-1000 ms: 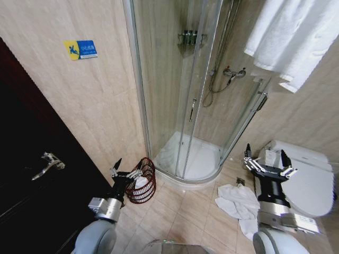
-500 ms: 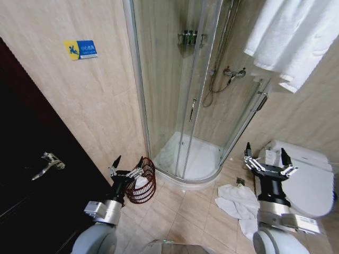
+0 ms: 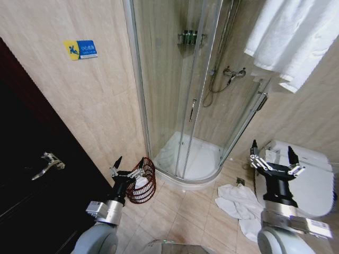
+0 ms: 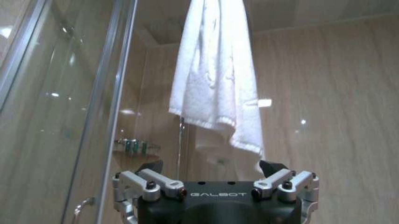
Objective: Discard the used towel into the hamper.
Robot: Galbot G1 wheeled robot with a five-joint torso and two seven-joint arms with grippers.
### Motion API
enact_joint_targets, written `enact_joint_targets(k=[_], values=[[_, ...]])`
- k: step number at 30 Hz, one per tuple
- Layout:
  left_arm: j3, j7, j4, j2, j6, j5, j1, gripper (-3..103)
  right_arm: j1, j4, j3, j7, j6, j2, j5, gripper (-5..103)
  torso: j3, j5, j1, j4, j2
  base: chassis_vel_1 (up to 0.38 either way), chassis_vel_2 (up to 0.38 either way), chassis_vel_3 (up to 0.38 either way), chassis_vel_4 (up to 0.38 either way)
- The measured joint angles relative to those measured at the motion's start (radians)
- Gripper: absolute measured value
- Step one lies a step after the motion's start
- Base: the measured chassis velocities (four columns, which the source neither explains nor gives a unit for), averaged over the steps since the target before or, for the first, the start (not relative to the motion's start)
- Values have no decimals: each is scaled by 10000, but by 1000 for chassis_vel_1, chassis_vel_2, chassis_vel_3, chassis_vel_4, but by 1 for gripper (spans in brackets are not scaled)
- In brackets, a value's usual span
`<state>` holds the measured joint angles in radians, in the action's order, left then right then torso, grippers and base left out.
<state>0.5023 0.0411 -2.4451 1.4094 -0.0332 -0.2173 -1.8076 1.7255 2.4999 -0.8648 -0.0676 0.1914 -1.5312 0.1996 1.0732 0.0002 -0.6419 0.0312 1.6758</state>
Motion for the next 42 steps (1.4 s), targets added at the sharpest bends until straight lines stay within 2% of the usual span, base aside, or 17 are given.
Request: enact_joint_targets(k=[3,4,6,7,11,16,20,26,30,35,42], values=[[2,0,5,-3,2,-4,1,100,-162,0,-851,4,-162,537,810,100,0,0,0,0,0,0,0,0,0],[2,0,5,-3,2,-4,1,100,-162,0,-851,4,-162,537,810,100,0,0,0,0,0,0,0,0,0],[1,0,10,-4,2,-7,3,100,-346,1,-1580,-69,-387,1044,1566,100,0,0,0,2,0,0,0,0,0],[1,0,10,-4,2,-7,3,100,-346,1,-1580,-69,-387,1044,1566,100,0,0,0,2,0,0,0,0,0],[3,0,13,-6,3,-12,4,100,-149,0,-2358,-86,-575,1556,2600,100,0,0,0,1,0,0,0,0,0],[3,0,16,-9,4,-14,5,100,12,1,-2356,-110,-603,1716,2625,100,0,-1,0,1,0,0,0,0,0],[3,3,18,-10,3,-14,5,100,70,0,-2388,-205,-826,1314,2346,100,0,-2,-1,1,0,0,0,0,0],[3,3,22,-10,3,-14,6,100,456,0,-2543,173,-494,1041,2037,100,0,-2,0,1,1,0,0,0,0],[3,3,22,-11,3,-15,6,100,372,1,-3035,245,-408,1154,2735,100,0,-1,0,1,1,0,0,0,0],[2,4,23,-12,2,-15,7,100,181,2,-4253,289,-417,1856,3880,100,0,-3,0,2,1,0,0,0,0],[5,5,22,-13,2,-15,6,100,204,2,-4605,387,-300,2363,4348,100,0,-2,0,0,1,-60,-63,67,70]])
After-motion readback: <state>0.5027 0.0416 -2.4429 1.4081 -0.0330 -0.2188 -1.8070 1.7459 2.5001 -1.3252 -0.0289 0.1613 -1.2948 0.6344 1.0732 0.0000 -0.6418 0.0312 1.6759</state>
